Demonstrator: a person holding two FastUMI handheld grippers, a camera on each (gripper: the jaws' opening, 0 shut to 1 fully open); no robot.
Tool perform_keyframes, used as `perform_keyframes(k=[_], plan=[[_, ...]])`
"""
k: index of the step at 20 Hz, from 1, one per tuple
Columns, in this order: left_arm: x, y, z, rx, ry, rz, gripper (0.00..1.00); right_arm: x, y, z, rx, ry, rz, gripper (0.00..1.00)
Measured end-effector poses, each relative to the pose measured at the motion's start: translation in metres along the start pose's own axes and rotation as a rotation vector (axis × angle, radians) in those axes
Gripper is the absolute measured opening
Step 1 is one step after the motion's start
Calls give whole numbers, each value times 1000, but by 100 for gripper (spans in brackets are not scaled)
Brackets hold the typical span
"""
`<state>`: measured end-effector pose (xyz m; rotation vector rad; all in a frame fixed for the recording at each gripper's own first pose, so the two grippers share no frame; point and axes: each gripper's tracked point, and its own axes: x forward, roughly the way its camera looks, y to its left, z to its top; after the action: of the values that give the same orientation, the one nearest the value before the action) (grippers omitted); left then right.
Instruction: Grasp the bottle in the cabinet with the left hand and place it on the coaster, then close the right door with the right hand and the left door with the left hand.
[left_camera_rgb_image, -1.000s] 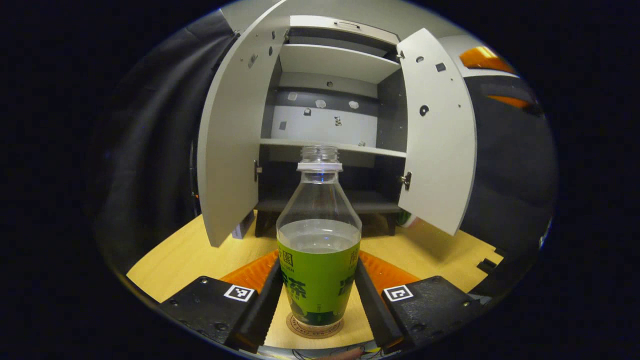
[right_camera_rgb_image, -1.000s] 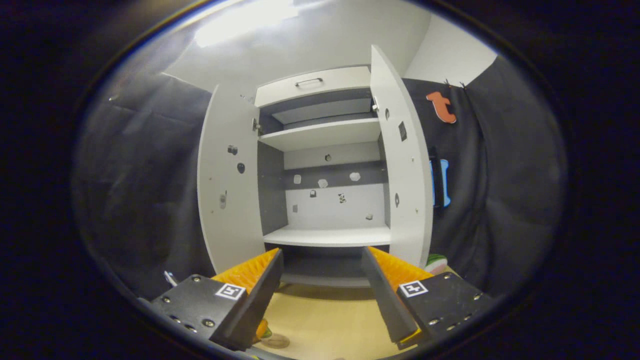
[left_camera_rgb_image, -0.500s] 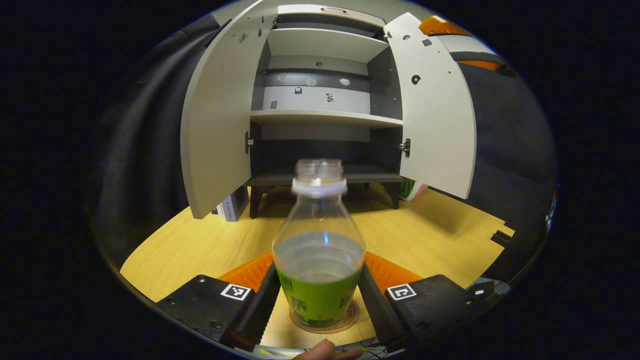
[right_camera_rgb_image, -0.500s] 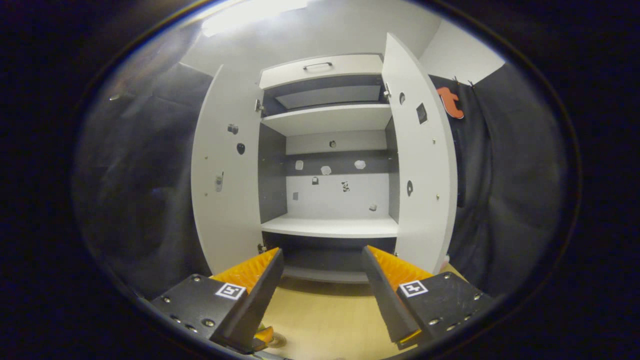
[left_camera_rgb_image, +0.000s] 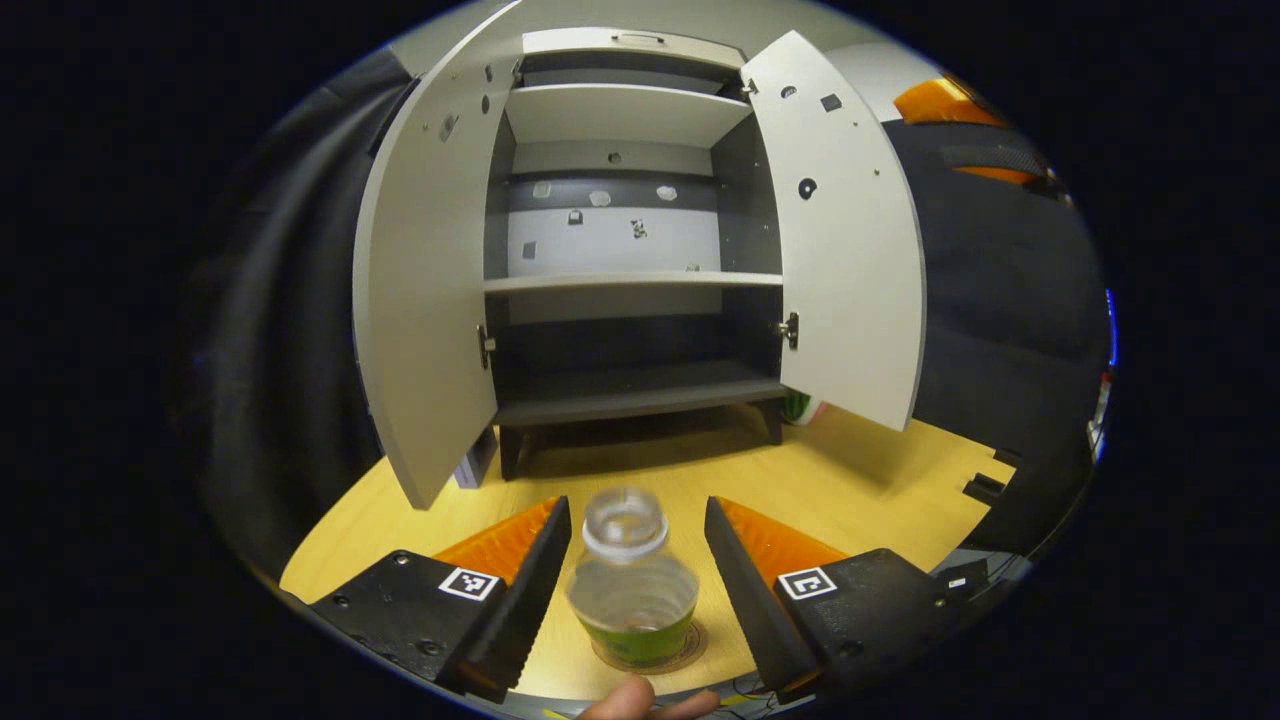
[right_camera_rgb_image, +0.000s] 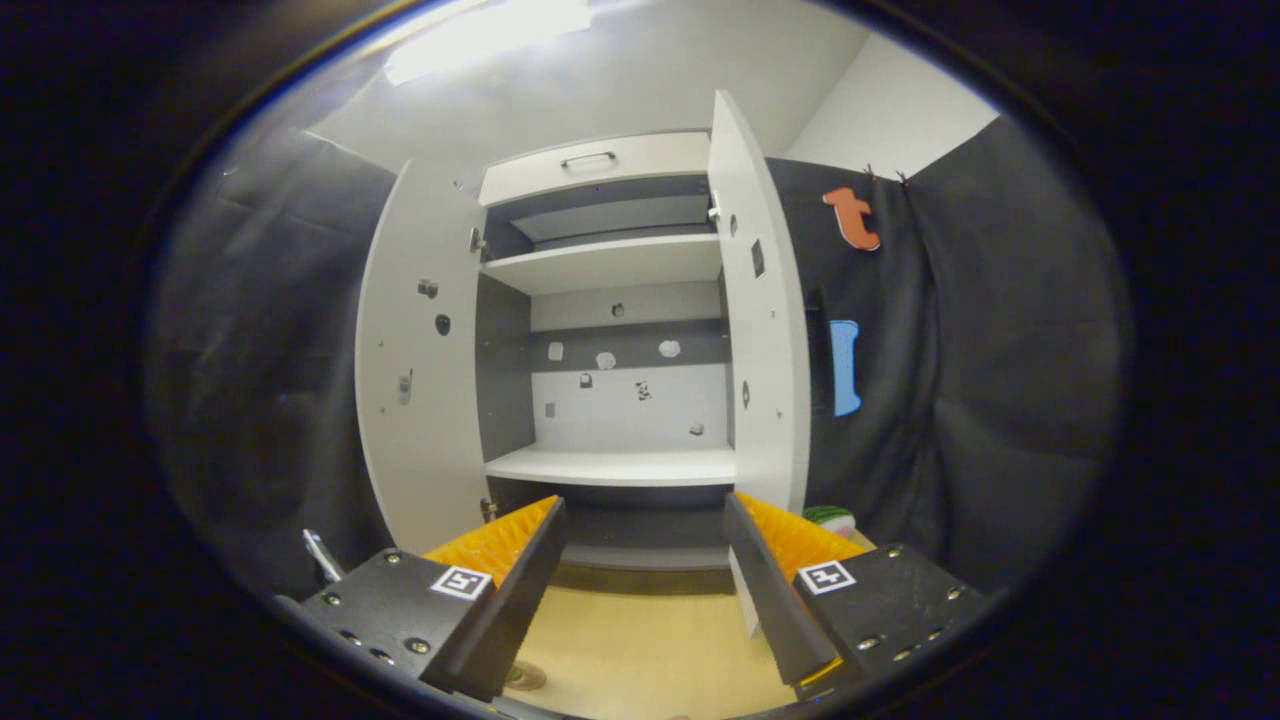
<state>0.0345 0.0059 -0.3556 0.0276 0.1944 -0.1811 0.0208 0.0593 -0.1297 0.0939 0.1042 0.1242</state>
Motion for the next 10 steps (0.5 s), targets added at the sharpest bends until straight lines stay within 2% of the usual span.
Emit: perform_keyframes(k=[3,4,5,8,10], plan=[[-6,-6,34,8,10,-25,87,-2,-27,19,1,-15,-63,96],[-9,-7,50,18,4,-36,87,-2,-39,27,-4,-25,-95,93],[-11,-9,69,24,-14,-48,87,-2,-49,36,-8,-39,-114,96],[-13,-12,122,40,-49,-76,87,-7,-73,73,10,-135,-115,93],[-17,-13,161,25,-81,-82,87,-7,-102,86,0,-164,-155,95]])
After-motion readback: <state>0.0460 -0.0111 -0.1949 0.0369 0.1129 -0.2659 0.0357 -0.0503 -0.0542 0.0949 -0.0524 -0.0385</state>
